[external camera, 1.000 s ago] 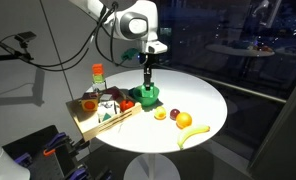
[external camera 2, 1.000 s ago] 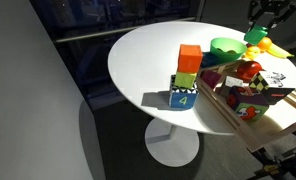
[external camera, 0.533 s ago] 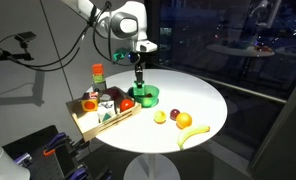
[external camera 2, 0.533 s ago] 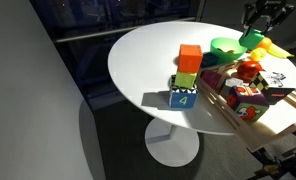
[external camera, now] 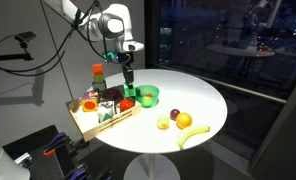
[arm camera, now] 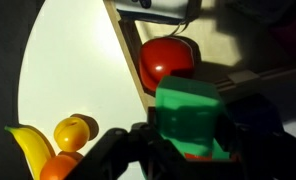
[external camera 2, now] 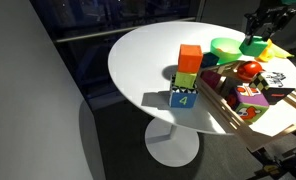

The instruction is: Pick up the green block and put it in the tray

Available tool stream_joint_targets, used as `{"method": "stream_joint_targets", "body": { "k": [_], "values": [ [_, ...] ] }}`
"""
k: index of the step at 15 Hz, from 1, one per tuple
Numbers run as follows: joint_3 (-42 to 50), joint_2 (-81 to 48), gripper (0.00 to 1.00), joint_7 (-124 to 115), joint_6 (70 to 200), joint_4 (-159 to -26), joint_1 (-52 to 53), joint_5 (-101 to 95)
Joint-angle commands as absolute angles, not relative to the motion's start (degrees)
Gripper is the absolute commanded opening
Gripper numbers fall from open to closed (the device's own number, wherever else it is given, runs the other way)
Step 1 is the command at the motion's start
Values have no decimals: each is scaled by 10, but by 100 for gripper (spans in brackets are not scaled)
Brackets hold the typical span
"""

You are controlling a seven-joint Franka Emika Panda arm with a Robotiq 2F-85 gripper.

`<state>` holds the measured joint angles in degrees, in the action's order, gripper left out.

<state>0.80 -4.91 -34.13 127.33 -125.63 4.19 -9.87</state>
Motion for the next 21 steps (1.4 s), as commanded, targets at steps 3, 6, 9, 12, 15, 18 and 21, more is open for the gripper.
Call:
{"method": "stream_joint_targets", "body": {
  "k": [3,6,9,12,15,18,21],
  "values": [
    [-11,-9,31,-346,1294,-1319,51,-158],
    [-21,-1,65,-351,1300,-1339,53,-182],
    [-26,1,96,-353,1298,-1345,52,-193],
    [-26,2,100,-349,1293,-1340,48,-186],
    [-24,5,100,-342,1290,-1335,43,-175],
    [-21,4,100,-330,1282,-1326,36,-158],
    [-15,0,100,-316,1274,-1313,27,-143]
  ]
}}
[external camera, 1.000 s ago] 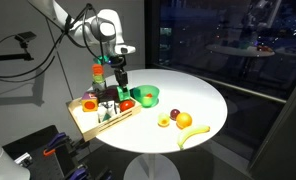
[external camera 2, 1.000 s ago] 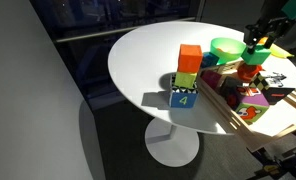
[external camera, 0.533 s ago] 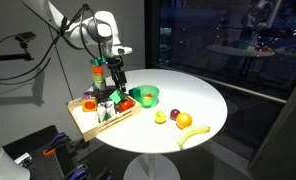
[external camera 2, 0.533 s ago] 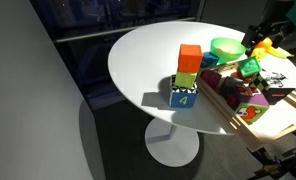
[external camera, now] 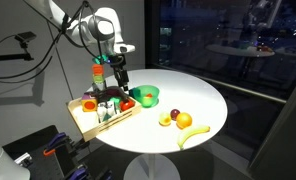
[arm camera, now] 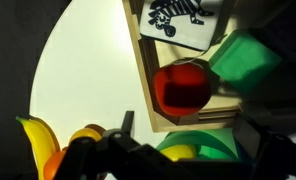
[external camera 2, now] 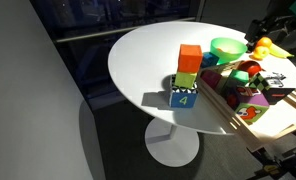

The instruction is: Pick up the green block and put it in the tray

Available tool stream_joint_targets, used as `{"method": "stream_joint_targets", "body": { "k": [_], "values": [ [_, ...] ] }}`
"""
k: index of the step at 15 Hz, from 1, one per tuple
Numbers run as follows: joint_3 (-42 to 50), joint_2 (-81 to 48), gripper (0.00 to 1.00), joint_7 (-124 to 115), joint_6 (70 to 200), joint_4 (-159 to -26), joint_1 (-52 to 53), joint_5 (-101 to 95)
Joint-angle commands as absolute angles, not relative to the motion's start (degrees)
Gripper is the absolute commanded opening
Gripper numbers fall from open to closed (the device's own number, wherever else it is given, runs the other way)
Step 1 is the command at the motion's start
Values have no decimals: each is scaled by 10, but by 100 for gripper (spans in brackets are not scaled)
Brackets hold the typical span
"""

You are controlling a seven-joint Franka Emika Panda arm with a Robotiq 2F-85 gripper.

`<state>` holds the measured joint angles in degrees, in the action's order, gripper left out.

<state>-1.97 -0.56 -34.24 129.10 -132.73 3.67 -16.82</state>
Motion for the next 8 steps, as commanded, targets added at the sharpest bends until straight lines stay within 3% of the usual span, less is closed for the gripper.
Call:
{"method": "stream_joint_targets", "body": {
  "k": [1,8],
  "values": [
    [-13,-1,100,-304,1269,-1307,24,-132],
    [-2,5,100,-179,1217,-1273,7,-76]
  ]
}}
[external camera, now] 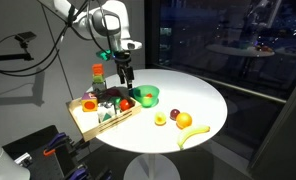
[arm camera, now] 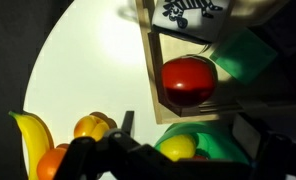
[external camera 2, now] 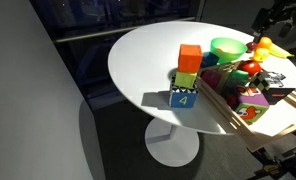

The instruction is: Pick up the green block and put it in the tray

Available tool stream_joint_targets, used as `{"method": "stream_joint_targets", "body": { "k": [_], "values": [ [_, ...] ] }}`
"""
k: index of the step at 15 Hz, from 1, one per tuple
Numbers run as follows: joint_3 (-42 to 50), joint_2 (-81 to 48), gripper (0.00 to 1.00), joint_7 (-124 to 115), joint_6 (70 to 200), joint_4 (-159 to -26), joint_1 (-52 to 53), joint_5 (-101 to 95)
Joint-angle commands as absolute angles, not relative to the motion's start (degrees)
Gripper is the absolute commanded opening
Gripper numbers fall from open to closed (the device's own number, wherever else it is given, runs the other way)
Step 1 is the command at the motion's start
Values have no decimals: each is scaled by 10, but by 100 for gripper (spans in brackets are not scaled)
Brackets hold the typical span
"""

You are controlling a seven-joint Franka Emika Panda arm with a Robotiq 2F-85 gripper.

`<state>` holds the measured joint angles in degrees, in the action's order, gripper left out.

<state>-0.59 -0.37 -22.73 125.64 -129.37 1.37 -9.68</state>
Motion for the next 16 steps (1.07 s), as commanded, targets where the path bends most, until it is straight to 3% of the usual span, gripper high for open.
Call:
{"method": "stream_joint_targets", "body": {
  "k": [1,11,16],
  "values": [
    [-1,6,100,-171,1201,-1266,6,-76],
    [13,57,100,-81,1030,-1212,-9,-46],
    [24,103,100,-10,1009,-1221,-16,-48]
  ]
}}
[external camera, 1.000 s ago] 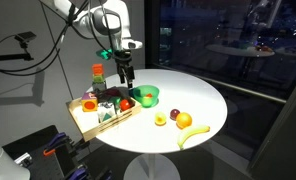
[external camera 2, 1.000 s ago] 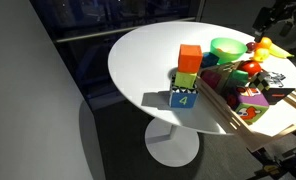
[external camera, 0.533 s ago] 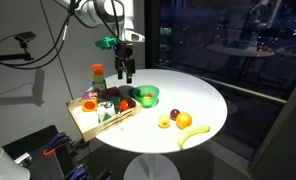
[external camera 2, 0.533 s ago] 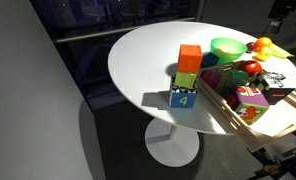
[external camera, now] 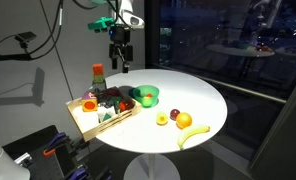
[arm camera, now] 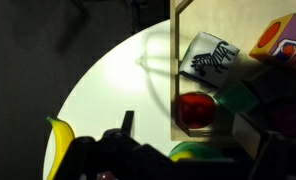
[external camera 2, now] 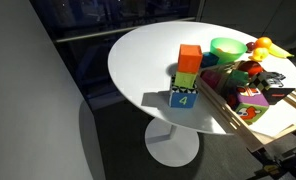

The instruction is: Pick up the green block and put it in the tray

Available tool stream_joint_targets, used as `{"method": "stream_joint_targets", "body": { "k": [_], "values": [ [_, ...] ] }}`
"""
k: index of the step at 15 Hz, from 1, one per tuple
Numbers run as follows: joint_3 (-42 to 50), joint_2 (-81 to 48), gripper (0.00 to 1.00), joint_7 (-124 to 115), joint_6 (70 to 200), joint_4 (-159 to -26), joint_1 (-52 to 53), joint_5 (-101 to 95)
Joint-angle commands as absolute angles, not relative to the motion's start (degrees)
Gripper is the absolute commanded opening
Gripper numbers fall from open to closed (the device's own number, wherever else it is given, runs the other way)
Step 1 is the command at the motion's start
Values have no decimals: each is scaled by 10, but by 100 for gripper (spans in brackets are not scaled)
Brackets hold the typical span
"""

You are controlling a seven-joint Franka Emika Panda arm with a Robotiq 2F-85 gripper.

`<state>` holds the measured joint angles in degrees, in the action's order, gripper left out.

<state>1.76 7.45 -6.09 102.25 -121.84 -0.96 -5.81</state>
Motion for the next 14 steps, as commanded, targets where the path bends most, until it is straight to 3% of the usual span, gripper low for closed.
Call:
{"method": "stream_joint_targets", "body": {
  "k": [1,14],
  "values": [
    [27,111,100,5,1014,-1225,-17,-48],
    [36,129,100,44,1025,-1228,-19,-56]
  ]
}}
